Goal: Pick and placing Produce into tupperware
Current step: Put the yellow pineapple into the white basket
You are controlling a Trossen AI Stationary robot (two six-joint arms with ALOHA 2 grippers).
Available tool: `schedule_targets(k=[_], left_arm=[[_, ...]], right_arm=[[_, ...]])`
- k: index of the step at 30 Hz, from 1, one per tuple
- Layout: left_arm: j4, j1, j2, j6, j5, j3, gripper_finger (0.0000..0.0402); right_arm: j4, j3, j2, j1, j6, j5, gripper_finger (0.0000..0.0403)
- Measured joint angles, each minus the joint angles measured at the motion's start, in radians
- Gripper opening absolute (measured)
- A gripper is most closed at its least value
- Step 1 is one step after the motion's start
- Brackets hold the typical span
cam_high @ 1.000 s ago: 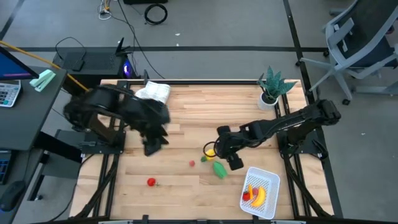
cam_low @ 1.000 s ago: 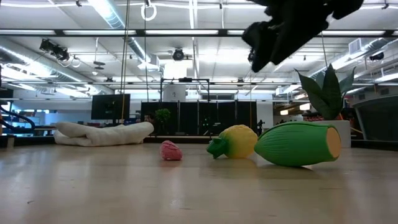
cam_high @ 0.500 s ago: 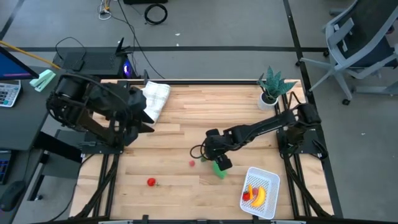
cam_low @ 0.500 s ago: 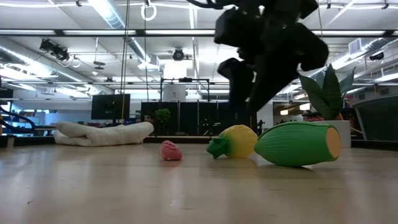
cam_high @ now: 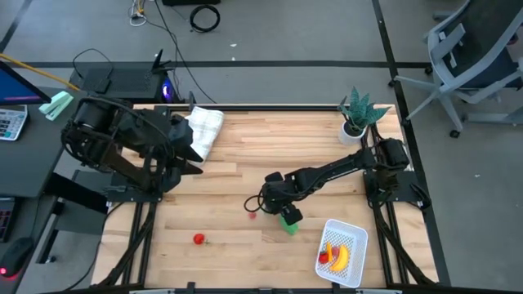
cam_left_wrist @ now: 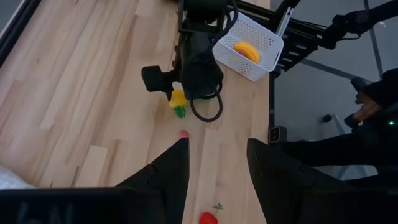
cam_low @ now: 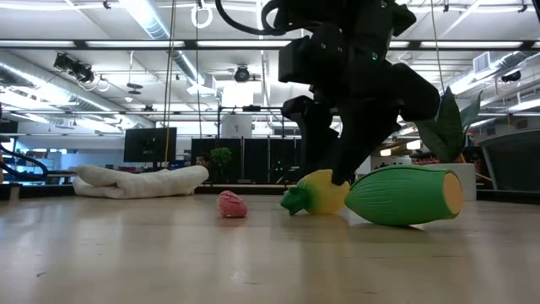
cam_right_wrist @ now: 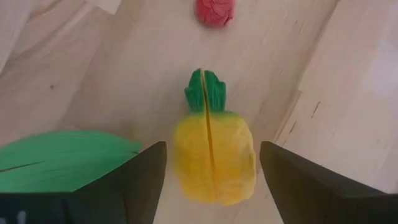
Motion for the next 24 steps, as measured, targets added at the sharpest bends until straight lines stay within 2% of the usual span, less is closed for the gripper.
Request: schedule_targets(k=[24], left_arm=[[0.000, 0.000, 0.000, 0.026, 0.000, 0.000, 0.0167]], right_arm=[[0.021, -0.001, 0.055, -0.015, -0.030, -0.016, 0.0267]])
